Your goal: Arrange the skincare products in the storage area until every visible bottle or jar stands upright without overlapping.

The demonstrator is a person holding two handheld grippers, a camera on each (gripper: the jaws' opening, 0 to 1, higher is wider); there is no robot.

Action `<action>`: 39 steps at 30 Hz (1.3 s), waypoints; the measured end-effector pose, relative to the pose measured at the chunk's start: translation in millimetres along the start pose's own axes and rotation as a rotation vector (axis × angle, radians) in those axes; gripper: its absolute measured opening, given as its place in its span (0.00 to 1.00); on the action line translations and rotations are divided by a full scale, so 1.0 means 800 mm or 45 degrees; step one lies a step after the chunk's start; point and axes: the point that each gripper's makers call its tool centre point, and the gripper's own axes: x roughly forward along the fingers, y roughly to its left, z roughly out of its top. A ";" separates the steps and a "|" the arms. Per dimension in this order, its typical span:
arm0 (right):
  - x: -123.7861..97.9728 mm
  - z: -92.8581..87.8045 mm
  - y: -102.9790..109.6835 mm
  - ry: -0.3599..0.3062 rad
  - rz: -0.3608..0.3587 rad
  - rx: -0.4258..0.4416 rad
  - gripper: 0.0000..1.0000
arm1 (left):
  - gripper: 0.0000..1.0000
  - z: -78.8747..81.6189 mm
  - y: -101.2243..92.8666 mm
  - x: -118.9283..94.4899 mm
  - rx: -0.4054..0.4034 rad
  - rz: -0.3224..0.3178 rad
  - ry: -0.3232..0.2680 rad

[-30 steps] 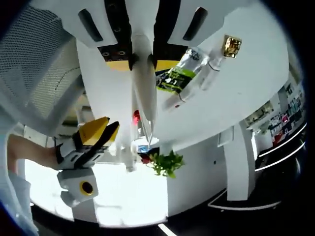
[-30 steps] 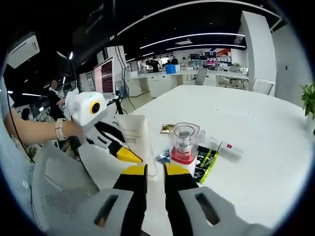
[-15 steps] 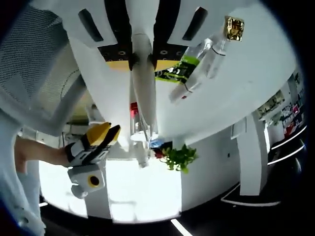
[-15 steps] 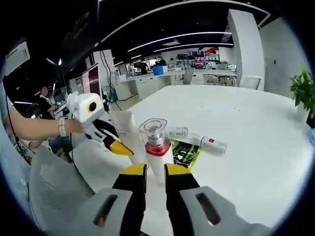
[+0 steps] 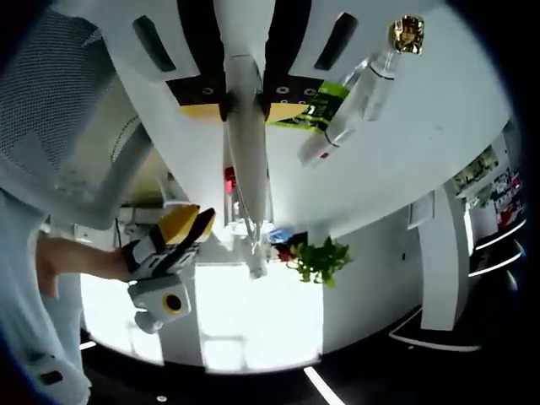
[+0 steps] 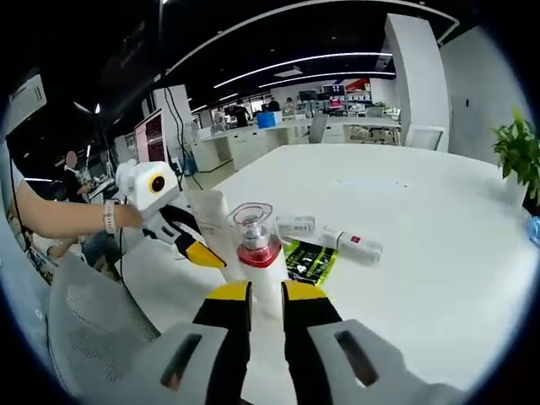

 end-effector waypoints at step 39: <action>0.000 0.001 -0.003 -0.002 0.006 -0.009 0.18 | 0.20 0.017 0.006 0.001 0.008 0.043 -0.066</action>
